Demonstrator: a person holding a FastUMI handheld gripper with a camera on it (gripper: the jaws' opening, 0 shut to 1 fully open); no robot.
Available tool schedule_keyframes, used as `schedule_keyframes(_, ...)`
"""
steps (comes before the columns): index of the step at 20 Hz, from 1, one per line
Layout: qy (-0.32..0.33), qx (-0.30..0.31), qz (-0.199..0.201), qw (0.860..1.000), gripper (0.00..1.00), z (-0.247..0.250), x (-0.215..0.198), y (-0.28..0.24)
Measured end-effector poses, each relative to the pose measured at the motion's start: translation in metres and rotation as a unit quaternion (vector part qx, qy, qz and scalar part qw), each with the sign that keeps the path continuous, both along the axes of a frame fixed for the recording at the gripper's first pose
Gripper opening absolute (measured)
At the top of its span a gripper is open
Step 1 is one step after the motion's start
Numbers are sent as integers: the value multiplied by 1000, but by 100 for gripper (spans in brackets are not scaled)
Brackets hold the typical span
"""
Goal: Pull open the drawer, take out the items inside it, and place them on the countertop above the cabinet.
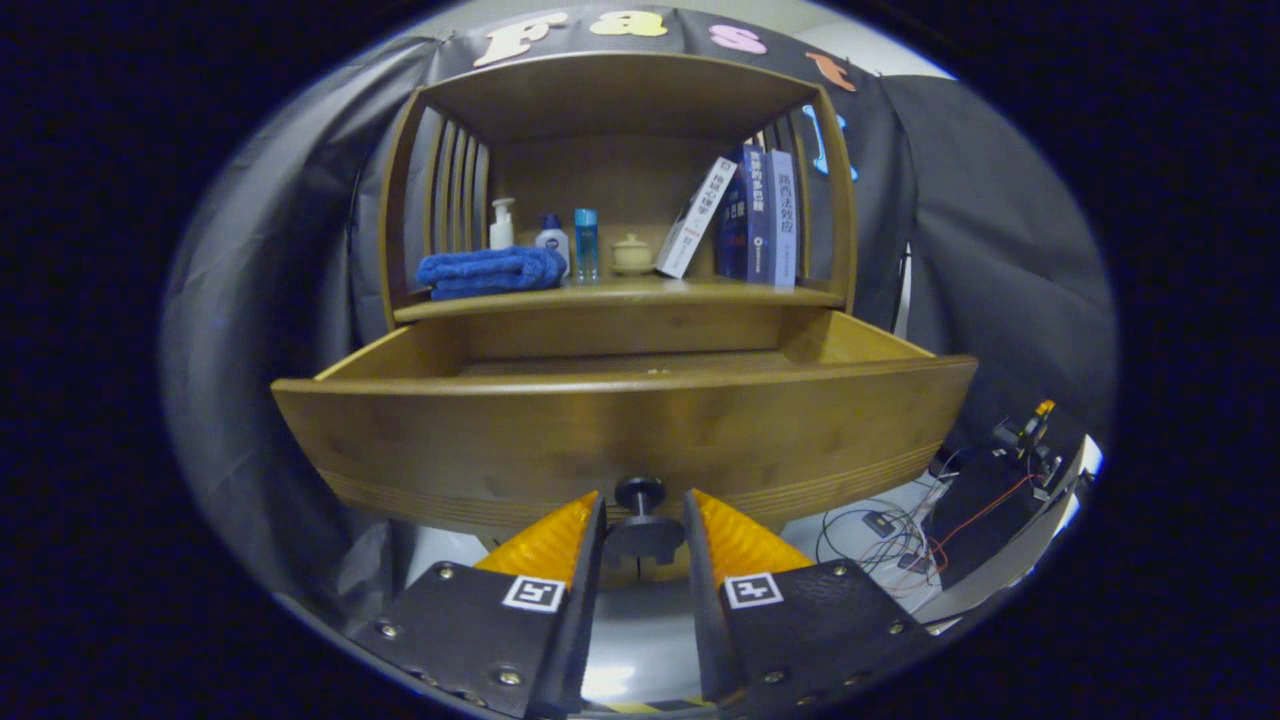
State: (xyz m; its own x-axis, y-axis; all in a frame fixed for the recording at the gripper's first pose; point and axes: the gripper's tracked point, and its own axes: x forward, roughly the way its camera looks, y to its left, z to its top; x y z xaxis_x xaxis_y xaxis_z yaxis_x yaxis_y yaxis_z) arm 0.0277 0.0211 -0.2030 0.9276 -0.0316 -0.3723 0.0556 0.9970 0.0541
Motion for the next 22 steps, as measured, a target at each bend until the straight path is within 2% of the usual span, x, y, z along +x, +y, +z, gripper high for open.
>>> schedule_keyframes(4,-77,-11,-20,997,43,73,21,-9)
schedule_keyframes(8,-57,-20,-33,998,43,96,64,-16)
schedule_keyframes(11,-19,-9,-42,999,44,91,100,-17)
schedule_keyframes(15,63,2,-53,997,44,58,137,-14)
schedule_keyframes(18,126,26,-45,991,44,34,148,-6)
schedule_keyframes(22,193,24,-50,980,44,-4,157,-9)
